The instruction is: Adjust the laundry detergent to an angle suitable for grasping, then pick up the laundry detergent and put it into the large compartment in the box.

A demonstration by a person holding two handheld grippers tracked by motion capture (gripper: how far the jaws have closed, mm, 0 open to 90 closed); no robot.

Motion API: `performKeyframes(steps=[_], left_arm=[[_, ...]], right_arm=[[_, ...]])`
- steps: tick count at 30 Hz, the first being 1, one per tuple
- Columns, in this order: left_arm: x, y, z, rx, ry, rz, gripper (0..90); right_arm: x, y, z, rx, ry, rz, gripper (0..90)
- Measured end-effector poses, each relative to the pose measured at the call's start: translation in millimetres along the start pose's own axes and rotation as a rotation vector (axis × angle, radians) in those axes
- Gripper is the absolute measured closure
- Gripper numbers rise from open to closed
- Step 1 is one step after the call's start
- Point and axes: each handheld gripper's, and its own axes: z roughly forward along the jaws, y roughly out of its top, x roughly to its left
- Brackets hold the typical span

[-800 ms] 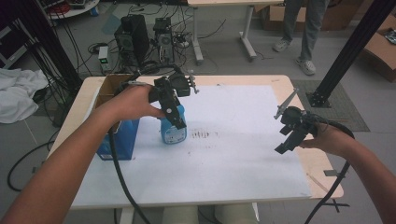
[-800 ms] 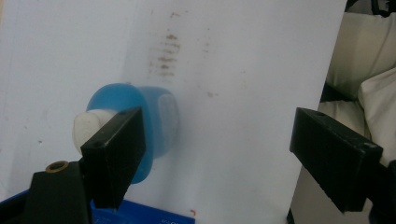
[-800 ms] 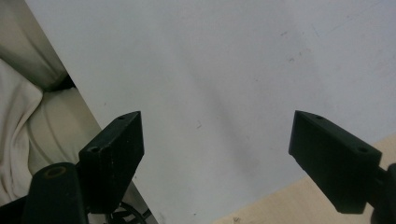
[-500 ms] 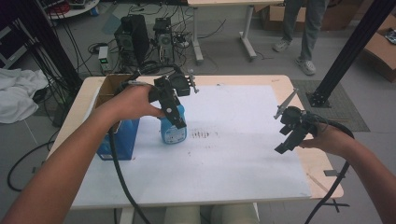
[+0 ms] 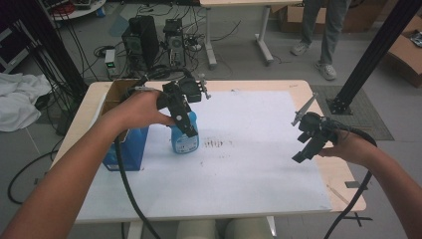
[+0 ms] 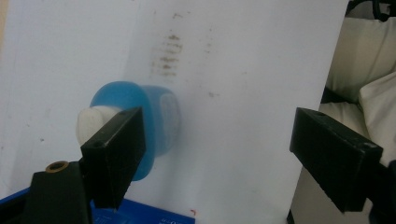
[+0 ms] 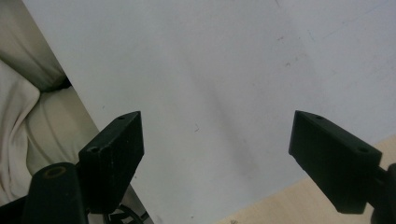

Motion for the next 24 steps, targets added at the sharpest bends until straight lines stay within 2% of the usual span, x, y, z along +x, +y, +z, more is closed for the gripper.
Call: performKeyframes(steps=[24], left_arm=[[-4.3,5.5,-5.1,-0.011,0.014,0.003,19.2]], right_arm=[[1.2,-2.6,-2.3,-0.005,-0.006,-0.001,17.9]])
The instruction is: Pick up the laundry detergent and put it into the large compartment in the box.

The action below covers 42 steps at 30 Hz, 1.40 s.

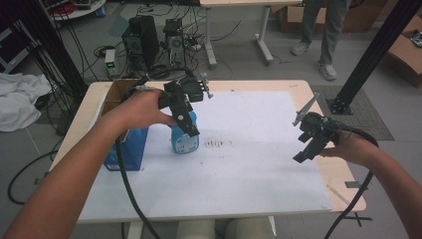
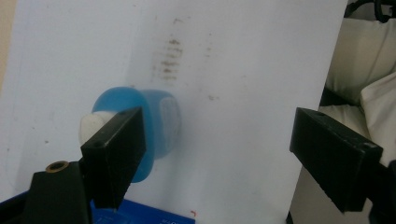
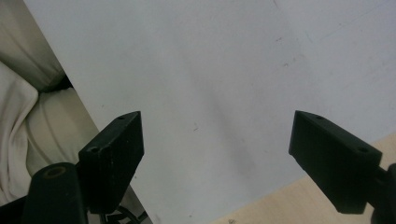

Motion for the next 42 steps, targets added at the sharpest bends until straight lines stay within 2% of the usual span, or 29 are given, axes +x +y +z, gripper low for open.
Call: performKeyframes(steps=[7,15,20,26,35,42], left_arm=[[5.7,3.4,-5.5,-0.008,0.015,-0.006,18.8],[20.1,3.5,-10.6,-0.01,0.036,-0.03,18.6],[29.7,2.9,-12.8,-0.007,0.045,-0.028,18.7],[37.2,-0.6,-12.4,-0.023,0.04,-0.003,18.6],[52.6,-7.4,-5.7,-0.015,0.029,-0.013,18.6],[59.7,-10.6,2.3,-0.009,0.007,-0.011,18.5]], right_arm=[[-2.7,-0.6,-1.2,-0.001,-0.003,0.007,17.9],[-3.8,1.7,-1.4,0.004,-0.003,0.004,17.9],[-5.3,1.0,-0.5,0.0,-0.003,0.01,17.9],[-6.2,2.1,0.0,0.006,-0.003,0.011,17.9],[-8.3,6.0,1.0,0.008,-0.001,0.008,17.9],[-9.6,8.1,1.2,0.012,0.002,0.014,17.9]])
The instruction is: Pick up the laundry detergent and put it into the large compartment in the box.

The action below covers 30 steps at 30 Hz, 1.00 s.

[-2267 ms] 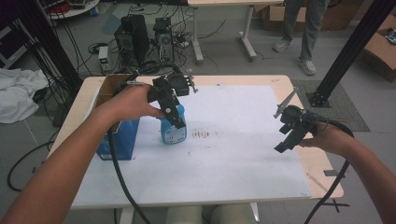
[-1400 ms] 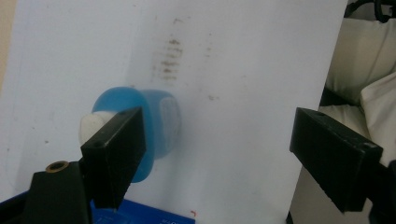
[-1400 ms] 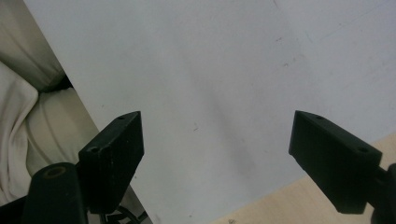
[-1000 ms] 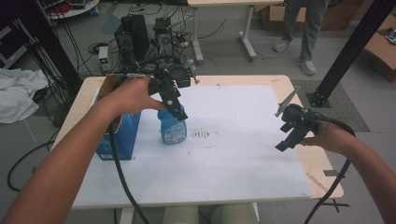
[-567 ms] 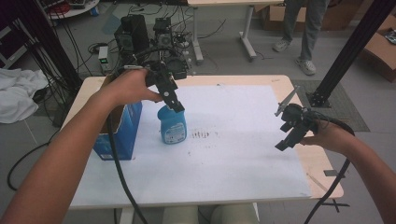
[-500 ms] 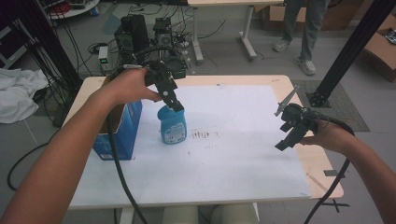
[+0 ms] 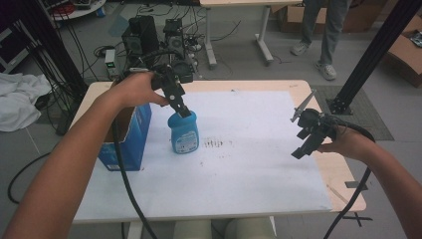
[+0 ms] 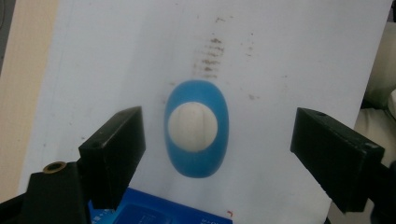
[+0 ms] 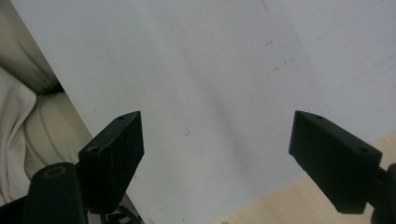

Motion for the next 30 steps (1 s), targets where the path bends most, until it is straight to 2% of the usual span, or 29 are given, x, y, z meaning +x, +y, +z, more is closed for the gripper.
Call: performKeyframes(steps=[12,30], left_arm=[[3.9,-6.2,15.3,0.009,-0.025,-0.008,18.5],[12.8,-10.7,36.2,0.025,-0.026,-0.014,18.4]], right_arm=[[-1.2,0.2,1.7,0.001,0.002,-0.006,17.9],[-1.7,0.5,4.7,0.007,0.008,0.009,18.0]])
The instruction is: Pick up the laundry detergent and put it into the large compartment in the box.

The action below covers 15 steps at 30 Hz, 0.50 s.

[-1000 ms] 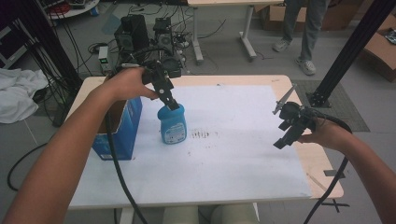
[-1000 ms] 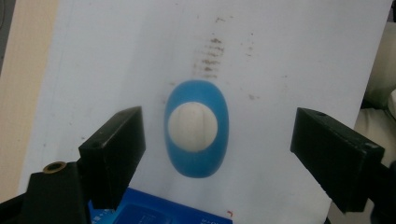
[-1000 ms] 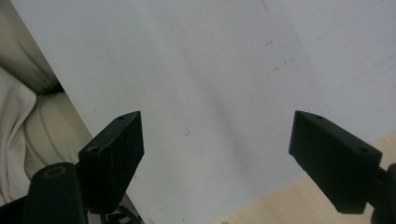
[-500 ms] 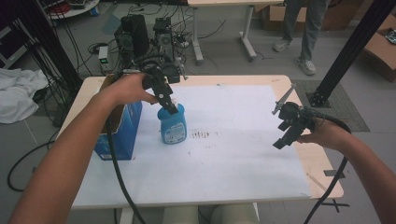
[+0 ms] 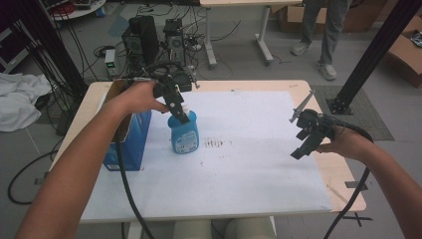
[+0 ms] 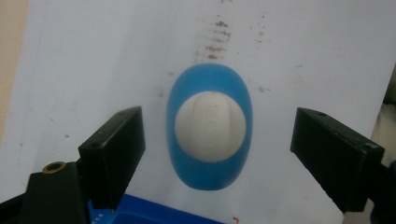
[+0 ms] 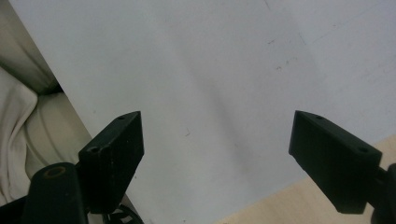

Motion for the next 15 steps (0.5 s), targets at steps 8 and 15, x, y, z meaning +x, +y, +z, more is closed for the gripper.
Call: performKeyframes(steps=[8,15], left_arm=[[3.7,0.2,15.1,0.013,-0.016,0.002,18.5],[5.1,0.3,20.8,0.015,-0.025,0.002,18.5]], right_arm=[[-1.6,-0.4,0.8,0.007,0.0,0.0,18.0],[-2.0,-1.0,0.9,0.003,0.0,0.003,18.0]])
